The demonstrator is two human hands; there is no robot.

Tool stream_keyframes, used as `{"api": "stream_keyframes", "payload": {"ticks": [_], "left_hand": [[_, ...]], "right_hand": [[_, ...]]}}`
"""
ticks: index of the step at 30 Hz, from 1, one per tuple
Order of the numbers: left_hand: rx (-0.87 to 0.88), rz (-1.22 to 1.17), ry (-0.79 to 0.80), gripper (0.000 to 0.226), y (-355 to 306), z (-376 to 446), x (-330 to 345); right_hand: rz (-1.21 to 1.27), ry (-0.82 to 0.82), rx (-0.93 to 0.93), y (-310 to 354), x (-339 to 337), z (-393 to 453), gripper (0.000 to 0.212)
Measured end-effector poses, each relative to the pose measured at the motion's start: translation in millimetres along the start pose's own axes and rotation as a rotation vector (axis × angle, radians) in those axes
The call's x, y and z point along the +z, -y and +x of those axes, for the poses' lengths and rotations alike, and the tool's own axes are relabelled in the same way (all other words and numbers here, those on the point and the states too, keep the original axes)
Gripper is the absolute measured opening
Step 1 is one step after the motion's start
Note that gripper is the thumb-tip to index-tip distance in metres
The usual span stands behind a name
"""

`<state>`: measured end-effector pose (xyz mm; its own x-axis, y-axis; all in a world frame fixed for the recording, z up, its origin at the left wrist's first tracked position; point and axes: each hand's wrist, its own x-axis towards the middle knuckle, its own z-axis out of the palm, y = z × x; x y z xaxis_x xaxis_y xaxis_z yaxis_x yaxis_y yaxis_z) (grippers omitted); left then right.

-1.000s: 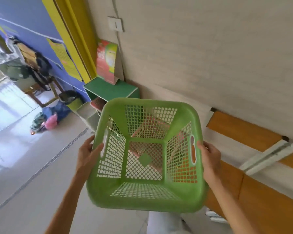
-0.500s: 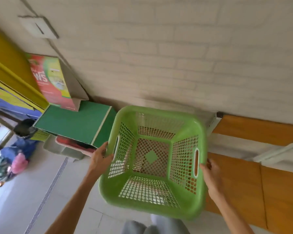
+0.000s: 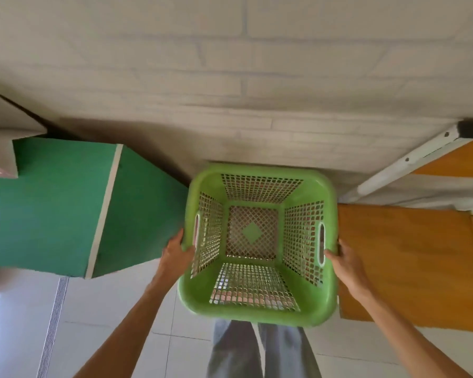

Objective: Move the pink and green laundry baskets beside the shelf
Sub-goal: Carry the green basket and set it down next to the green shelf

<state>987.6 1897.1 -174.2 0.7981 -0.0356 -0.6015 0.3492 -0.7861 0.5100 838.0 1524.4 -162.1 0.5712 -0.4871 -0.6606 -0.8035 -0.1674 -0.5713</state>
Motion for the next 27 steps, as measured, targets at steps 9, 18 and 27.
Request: {"api": "stream_keyframes", "payload": {"ticks": [9,18,27], "left_hand": [[0.011,0.072,0.03,0.077,46.9,50.6,47.2],[0.098,0.211,0.068,0.073,53.3,52.4,37.6],[0.168,0.262,0.01,0.066,66.8,56.2,43.5]], "right_hand": [[-0.217,-0.024,0.042,-54.8,71.5,66.9,0.073],[-0.385,-0.069,0.042,-46.6,74.3,61.3,0.08],[-0.349,-0.102,0.085,-44.6,89.0,55.4,0.066]]}}
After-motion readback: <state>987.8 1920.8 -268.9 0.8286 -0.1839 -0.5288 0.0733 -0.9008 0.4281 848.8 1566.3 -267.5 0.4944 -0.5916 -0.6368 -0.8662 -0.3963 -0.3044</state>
